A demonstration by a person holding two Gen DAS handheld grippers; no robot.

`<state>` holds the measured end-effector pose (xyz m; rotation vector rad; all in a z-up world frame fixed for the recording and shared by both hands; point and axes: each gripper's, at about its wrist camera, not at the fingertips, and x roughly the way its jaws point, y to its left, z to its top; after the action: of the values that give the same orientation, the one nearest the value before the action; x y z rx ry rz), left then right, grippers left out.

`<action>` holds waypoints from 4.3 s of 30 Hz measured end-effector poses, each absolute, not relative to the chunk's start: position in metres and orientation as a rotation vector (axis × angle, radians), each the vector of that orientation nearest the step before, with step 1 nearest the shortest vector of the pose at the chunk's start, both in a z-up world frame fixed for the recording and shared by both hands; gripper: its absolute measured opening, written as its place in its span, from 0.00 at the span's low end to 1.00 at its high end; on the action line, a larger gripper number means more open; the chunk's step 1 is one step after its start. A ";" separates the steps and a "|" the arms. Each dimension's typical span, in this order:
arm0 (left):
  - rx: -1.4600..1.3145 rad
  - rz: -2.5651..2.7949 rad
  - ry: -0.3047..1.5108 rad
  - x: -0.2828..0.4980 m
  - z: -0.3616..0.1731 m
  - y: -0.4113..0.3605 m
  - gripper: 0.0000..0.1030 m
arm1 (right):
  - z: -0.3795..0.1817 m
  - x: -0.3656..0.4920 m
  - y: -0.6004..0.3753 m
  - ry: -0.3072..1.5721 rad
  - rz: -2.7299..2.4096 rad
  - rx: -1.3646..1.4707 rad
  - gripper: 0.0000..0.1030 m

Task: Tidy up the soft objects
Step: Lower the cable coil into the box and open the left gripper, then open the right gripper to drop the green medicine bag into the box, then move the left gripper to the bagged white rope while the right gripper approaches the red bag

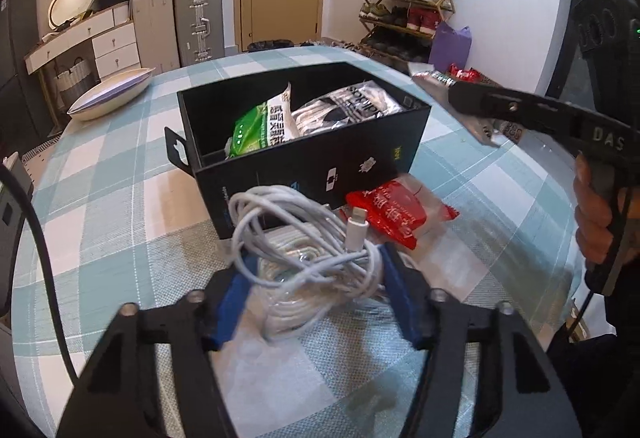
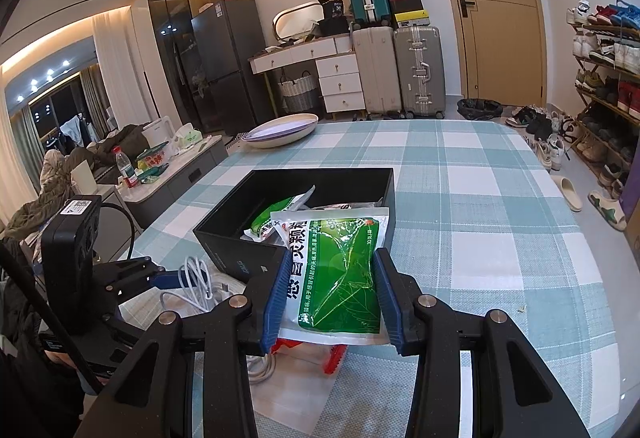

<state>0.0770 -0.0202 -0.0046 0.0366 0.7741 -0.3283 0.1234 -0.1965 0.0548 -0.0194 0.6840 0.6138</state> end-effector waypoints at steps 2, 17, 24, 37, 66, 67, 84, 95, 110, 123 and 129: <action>0.033 -0.342 0.766 0.074 -0.002 -0.019 0.51 | 0.055 0.123 -0.196 0.682 0.615 -0.019 0.41; -0.043 -0.383 0.671 0.060 0.027 -0.008 0.30 | 0.061 0.118 -0.194 0.656 0.625 -0.020 0.41; -0.102 -0.389 0.619 0.066 0.054 0.005 0.30 | 0.061 0.121 -0.191 0.651 0.629 -0.019 0.41; -0.111 -0.307 0.585 0.115 0.073 0.014 0.30 | 0.061 0.138 -0.167 0.628 0.633 -0.022 0.41; -0.083 -0.312 0.754 0.181 0.029 -0.008 0.30 | 0.028 0.194 -0.136 0.677 0.566 -0.081 0.41; -0.081 -0.313 0.757 0.181 0.029 -0.008 0.31 | 0.027 0.195 -0.136 0.676 0.564 -0.084 0.41; 0.017 -0.339 0.813 0.160 0.046 -0.018 0.78 | 0.041 0.179 -0.168 0.654 0.540 -0.058 0.83; -0.009 -0.336 0.783 0.127 0.052 -0.015 0.99 | 0.039 0.162 -0.179 0.680 0.539 -0.052 0.96; -0.018 -0.187 0.728 0.093 0.029 0.005 1.00 | 0.018 0.139 -0.170 0.798 0.530 -0.153 0.99; 0.013 -0.159 0.812 0.097 -0.004 -0.002 1.00 | -0.014 0.137 -0.152 0.907 0.535 -0.217 0.99; 0.029 -0.179 0.833 0.096 -0.010 -0.008 1.00 | -0.017 0.138 -0.151 0.919 0.530 -0.221 0.99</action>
<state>0.0958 -0.0078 -0.0095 0.0292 0.8326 -0.1795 0.1382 -0.1514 -0.0169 -0.2206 0.9192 0.5303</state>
